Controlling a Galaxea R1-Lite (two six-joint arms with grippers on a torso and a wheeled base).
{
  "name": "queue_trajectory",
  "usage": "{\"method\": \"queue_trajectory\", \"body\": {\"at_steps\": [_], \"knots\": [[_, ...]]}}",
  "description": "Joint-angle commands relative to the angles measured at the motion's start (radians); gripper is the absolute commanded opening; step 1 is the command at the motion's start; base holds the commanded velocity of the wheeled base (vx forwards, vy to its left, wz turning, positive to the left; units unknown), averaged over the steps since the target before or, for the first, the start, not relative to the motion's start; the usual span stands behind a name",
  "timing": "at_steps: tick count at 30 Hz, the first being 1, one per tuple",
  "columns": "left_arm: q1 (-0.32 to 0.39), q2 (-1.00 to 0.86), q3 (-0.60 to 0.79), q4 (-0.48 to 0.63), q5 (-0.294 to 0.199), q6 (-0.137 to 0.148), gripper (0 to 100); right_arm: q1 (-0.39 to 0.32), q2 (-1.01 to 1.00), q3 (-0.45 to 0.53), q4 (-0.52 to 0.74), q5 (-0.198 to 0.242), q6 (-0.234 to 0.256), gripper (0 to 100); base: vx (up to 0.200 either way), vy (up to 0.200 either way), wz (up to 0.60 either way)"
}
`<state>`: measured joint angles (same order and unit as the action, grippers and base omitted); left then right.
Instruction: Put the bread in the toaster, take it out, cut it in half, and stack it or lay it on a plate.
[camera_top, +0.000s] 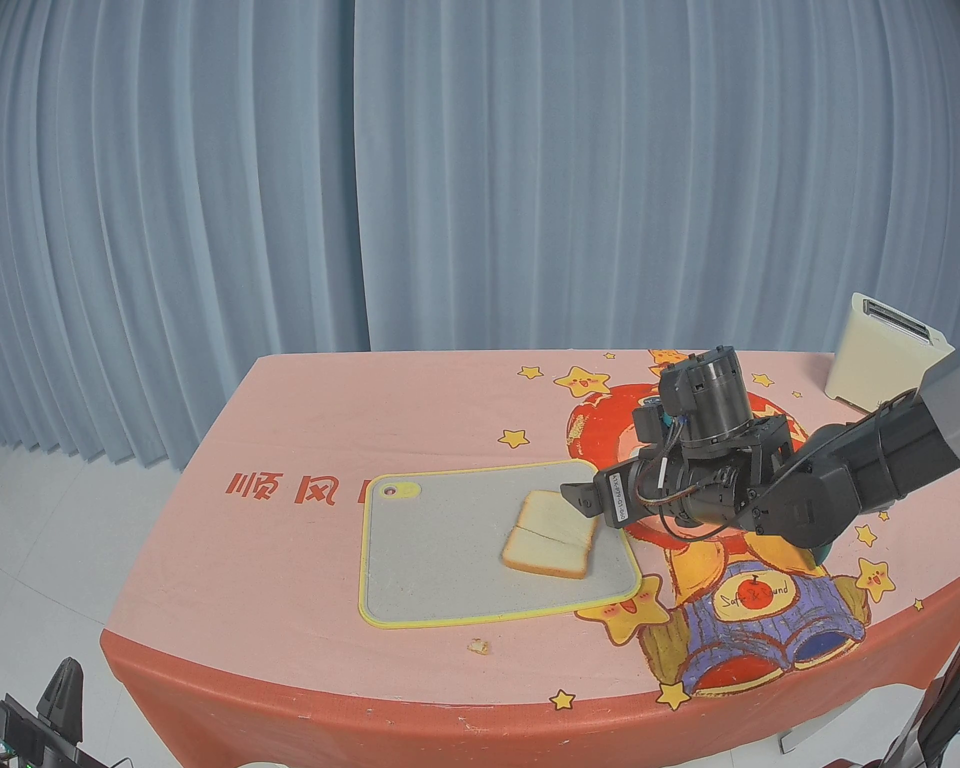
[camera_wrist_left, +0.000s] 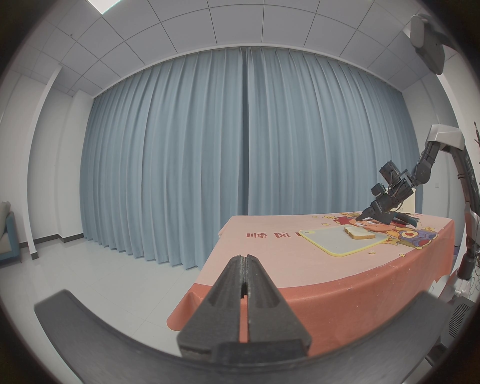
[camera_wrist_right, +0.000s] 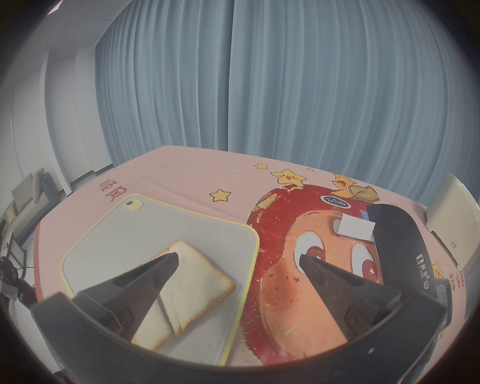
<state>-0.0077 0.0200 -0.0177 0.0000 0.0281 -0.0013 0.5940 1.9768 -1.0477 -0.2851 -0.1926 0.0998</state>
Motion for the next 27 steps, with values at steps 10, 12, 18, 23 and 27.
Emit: {"method": "queue_trajectory", "body": {"at_steps": [10, 12, 18, 23, 27], "knots": [[0.0, 0.0, 0.018, 0.0, 0.0, 0.0, 0, -0.005, 0.013, 0.018, 0.003, -0.002, -0.002, 100, 0.0, 0.0, 0.0], [0.0, 0.001, 0.018, 0.0, 0.0, 0.0, 0, -0.005, 0.014, 0.018, 0.003, -0.002, -0.002, 100, 0.0, 0.0, 0.0], [0.0, 0.0, 0.018, 0.0, 0.0, -0.002, 0, -0.013, 0.034, 0.023, 0.0, -0.004, -0.002, 100, 0.0, 0.0, 0.0], [0.0, 0.001, 0.018, 0.0, 0.0, -0.002, 0, -0.023, 0.042, 0.026, 0.0, -0.005, -0.002, 100, 0.0, 0.0, 0.0], [0.0, 0.001, 0.018, 0.0, 0.0, 0.0, 0, -0.025, 0.056, 0.026, -0.002, -0.005, -0.002, 100, 0.0, 0.0, 0.0]]}}
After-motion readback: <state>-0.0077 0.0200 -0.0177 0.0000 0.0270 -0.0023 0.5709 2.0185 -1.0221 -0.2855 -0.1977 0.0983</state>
